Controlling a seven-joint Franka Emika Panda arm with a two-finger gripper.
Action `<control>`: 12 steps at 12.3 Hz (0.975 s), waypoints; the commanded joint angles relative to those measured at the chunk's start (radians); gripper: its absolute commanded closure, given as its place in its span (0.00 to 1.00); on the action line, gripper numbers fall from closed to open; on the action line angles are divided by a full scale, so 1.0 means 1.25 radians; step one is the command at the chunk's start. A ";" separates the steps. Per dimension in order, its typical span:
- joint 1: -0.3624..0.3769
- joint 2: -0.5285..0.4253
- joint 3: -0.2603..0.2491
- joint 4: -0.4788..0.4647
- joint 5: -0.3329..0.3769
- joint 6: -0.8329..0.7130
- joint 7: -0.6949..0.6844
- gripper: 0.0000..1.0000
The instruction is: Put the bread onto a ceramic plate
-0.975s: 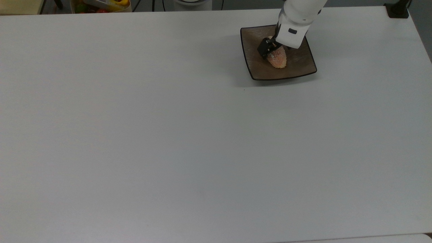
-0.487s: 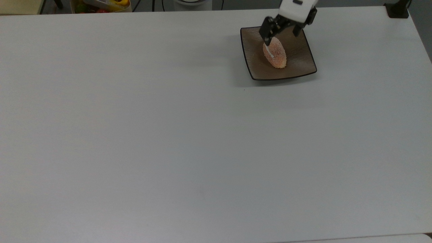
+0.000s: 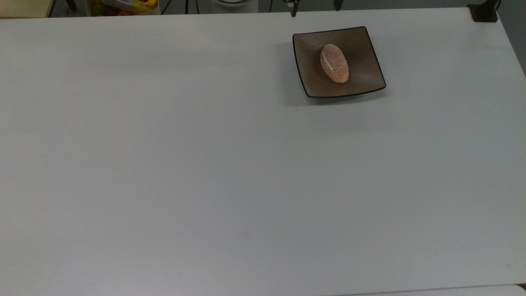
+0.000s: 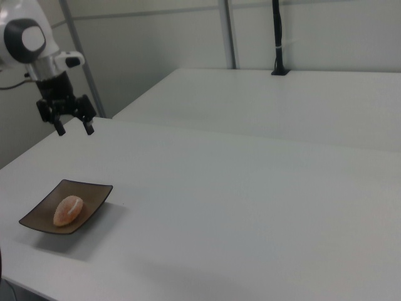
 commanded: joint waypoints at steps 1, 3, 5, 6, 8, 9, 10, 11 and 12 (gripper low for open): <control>-0.041 -0.023 -0.042 0.058 0.029 -0.073 0.010 0.00; -0.047 -0.044 -0.083 0.056 0.042 -0.078 0.007 0.00; -0.048 -0.046 -0.145 0.056 0.072 -0.073 0.003 0.00; -0.048 -0.046 -0.175 0.052 0.094 -0.069 0.007 0.00; -0.058 -0.041 -0.190 0.039 0.097 -0.062 -0.012 0.00; -0.061 -0.041 -0.190 0.033 0.097 -0.041 -0.051 0.00; -0.062 -0.040 -0.194 0.031 0.096 -0.012 -0.097 0.00; -0.072 -0.036 -0.199 0.027 0.095 0.020 -0.143 0.00; -0.074 -0.034 -0.204 0.024 0.095 0.056 -0.181 0.00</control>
